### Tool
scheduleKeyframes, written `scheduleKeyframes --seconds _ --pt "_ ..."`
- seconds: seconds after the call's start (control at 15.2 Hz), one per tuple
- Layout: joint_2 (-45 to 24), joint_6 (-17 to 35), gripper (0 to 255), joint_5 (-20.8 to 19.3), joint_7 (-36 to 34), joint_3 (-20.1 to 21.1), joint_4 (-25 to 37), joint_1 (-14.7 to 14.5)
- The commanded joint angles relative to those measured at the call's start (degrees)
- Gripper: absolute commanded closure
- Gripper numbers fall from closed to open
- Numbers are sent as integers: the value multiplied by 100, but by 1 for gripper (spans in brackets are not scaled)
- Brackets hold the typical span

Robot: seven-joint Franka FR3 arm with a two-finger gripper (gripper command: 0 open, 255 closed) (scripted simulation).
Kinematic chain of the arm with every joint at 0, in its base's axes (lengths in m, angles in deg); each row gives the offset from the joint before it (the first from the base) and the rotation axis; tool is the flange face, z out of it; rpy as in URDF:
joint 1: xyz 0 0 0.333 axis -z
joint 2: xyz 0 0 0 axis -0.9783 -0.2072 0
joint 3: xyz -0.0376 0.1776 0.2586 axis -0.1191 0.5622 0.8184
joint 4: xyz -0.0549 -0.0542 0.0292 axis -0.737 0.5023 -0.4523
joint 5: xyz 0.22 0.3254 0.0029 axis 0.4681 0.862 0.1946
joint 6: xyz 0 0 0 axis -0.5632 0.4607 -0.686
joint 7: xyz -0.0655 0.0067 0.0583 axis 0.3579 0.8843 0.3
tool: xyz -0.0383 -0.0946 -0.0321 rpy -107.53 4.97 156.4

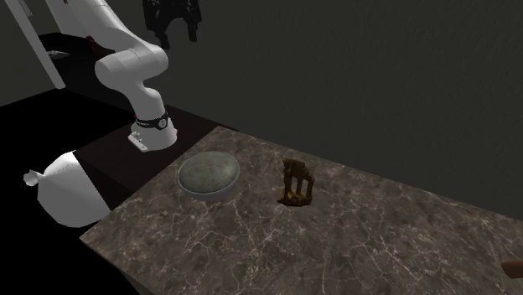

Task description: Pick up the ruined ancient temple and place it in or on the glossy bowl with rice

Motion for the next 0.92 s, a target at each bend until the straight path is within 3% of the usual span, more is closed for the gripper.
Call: scheduleKeyframes --seconds 0.0,0.86 --pt "0 0 0 0 0 0 0 0" --pt "-2455 1874 0 52 540 -203 526 -223"
